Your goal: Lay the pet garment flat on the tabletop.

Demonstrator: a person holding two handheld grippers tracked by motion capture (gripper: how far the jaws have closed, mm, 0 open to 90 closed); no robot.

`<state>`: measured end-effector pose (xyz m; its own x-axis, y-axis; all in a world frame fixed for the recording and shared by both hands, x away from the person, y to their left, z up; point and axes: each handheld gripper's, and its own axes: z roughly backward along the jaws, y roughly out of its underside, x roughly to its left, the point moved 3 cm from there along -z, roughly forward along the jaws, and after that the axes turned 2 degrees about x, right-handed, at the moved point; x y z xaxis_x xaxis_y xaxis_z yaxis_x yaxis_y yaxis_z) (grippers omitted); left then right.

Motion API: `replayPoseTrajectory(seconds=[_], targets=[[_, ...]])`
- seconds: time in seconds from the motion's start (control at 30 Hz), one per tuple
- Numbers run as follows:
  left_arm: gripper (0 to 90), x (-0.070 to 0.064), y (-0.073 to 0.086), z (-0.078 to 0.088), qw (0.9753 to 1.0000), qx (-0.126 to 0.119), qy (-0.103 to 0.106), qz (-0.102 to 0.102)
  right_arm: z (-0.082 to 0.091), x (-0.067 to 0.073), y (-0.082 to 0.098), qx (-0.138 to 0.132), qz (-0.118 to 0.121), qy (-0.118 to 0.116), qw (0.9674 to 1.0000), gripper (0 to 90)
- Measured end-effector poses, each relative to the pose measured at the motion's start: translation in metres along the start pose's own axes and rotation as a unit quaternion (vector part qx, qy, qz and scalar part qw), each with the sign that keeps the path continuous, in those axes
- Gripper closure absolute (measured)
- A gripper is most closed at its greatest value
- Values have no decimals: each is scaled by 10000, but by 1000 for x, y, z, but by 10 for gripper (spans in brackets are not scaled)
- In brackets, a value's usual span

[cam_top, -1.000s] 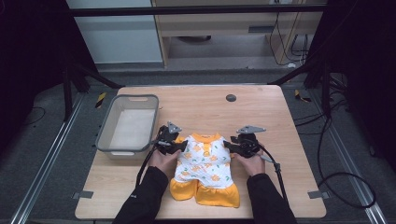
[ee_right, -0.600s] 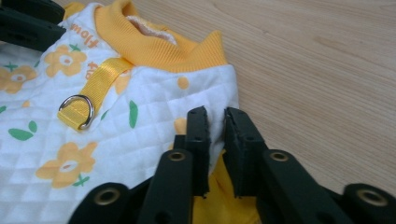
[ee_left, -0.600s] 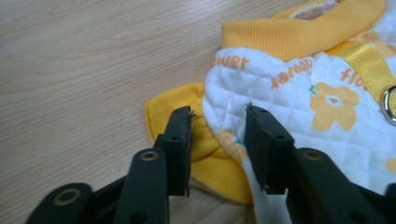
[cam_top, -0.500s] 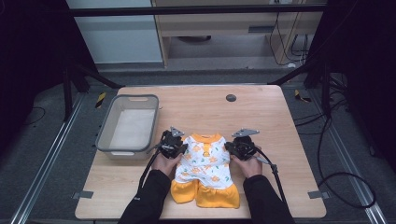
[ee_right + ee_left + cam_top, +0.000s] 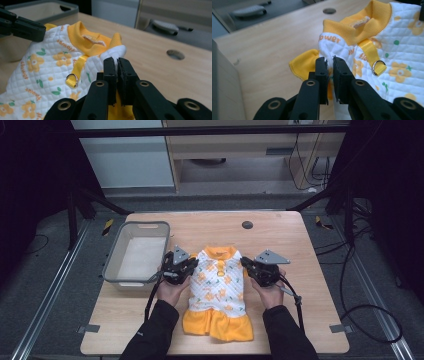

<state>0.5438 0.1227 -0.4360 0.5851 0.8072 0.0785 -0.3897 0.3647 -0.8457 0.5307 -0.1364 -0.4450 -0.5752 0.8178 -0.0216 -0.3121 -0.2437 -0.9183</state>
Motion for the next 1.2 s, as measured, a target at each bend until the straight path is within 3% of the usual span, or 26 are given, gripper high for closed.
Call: replayPoseTrajectory(seconds=[0.03, 0.13, 0.17, 0.2, 0.27, 0.3, 0.37, 0.47, 0.63, 0.67, 0.77, 0.8, 0.83, 0.93, 0.97, 1.03, 1.2], targets=[[821, 5, -8, -4, 9999, -75, -107, 56, -5, -4, -8, -165, 42, 168, 9997, 853], [812, 11, -11, -14, 9995, -38, -273, 172, -15, -10, -10, -155, -15, 352, 9993, 847], [753, 17, -9, -30, 9984, 231, -333, 384, -27, -16, -9, 43, 4, 554, 9985, 825], [690, 20, -6, -38, 9973, 410, -456, 400, -33, -19, -8, 106, 19, 681, 9976, 803], [570, 23, -4, -44, 9963, 497, -559, 435, -38, -22, -6, 197, 9, 777, 9968, 792], [532, 26, 1, -49, 9947, 624, -501, 643, -44, -27, -4, 318, -29, 905, 9954, 723], [509, 25, 1, -45, 9956, 575, -452, 592, -45, -30, -4, 408, -135, 833, 9956, 704], [500, 22, 0, -38, 9967, 508, -349, 530, -40, -30, -7, 401, -72, 817, 9958, 695], [466, 15, -6, -7, 9987, 262, -25, 435, -14, -22, -18, 335, -42, 522, 9981, 663], [467, 15, -6, -7, 9987, 262, -25, 435, -14, -22, -18, 335, -42, 522, 9981, 663], [465, 8, -2, 10, 9993, 285, 137, 187, 7, -11, -20, 296, -26, 296, 9991, 639], [465, 5, 0, 15, 9994, 273, 164, 104, 7, -11, -20, 296, -26, 296, 9991, 639], [465, 0, 6, 25, 9993, 283, 235, 6, 17, -4, -17, 321, -63, 129, 9994, 629], [477, -5, 16, 34, 9989, 361, 293, -95, 26, 3, -10, 381, -44, 7, 9993, 618], [484, -10, 27, 41, 9983, 473, 322, -140, 36, 11, -1, 401, -36, -118, 9991, 606], [488, -14, 33, 44, 9979, 479, 411, -107, 41, 14, 4, 441, -51, -155, 9989, 600], [488, -25, 63, 53, 9957, 710, 515, -296, 56, 27, 36, 696, -94, -495, 9963, 562]])
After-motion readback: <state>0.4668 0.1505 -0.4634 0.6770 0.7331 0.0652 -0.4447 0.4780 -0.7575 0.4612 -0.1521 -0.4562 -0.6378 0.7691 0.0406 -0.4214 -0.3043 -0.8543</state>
